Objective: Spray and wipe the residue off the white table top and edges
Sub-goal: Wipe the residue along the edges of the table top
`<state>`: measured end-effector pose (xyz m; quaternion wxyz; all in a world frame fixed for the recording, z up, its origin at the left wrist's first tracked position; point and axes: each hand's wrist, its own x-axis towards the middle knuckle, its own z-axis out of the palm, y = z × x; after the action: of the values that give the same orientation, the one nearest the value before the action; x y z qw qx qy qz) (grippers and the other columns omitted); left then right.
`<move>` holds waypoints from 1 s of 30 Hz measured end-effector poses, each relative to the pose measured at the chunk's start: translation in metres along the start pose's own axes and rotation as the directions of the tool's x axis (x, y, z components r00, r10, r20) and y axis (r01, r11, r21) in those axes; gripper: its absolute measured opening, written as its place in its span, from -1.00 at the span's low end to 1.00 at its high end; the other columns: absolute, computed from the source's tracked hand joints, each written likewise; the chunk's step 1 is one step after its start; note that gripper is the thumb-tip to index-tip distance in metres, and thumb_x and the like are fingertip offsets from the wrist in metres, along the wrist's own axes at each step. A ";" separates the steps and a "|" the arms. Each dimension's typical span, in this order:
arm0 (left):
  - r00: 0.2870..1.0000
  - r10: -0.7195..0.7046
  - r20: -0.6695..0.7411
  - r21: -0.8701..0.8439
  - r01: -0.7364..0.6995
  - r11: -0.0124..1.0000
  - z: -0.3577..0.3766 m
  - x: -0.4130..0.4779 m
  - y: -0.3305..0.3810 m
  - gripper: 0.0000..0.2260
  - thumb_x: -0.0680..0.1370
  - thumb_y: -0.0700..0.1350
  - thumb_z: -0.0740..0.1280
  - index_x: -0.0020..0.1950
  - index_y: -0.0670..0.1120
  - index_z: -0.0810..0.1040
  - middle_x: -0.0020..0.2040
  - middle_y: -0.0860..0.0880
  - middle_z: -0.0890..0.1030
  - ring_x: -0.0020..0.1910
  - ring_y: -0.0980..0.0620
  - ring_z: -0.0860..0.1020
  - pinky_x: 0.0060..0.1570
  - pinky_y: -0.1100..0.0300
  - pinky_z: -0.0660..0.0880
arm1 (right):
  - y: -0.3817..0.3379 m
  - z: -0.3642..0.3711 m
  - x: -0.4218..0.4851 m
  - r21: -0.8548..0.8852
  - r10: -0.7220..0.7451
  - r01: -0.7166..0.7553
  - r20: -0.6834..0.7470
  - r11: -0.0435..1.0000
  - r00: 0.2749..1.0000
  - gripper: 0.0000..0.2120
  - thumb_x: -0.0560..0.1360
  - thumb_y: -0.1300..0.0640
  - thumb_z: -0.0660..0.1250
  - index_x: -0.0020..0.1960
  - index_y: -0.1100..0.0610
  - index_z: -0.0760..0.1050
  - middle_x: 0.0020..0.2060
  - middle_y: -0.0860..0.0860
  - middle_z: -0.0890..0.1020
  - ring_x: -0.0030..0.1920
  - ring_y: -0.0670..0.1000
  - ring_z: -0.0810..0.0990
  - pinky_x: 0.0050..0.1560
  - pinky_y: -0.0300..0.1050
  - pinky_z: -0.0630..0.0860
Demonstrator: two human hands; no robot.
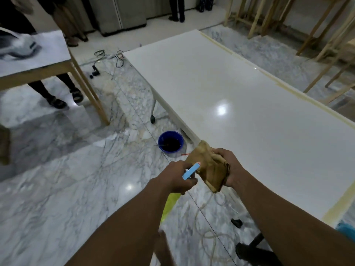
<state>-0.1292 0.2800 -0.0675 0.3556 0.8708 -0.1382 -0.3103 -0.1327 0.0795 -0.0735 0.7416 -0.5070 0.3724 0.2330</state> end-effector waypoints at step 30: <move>0.889 -0.191 -0.417 -0.255 0.088 0.963 -0.379 0.266 -0.163 -0.88 0.53 -0.07 0.41 -0.03 -0.11 0.58 -0.20 -0.12 0.63 -0.25 -0.21 0.68 -0.17 -0.19 0.68 | -0.319 0.366 0.301 -0.591 -0.124 0.143 0.072 0.794 0.990 -0.73 0.54 0.10 0.25 0.16 0.01 0.65 0.04 0.12 0.69 -0.03 0.12 0.65 -0.06 -0.02 0.62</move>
<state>0.3205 0.4748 -0.0898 0.4519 0.8789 0.0452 -0.1456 0.3988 0.2879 -0.0501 0.5653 -0.7353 0.2327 0.2925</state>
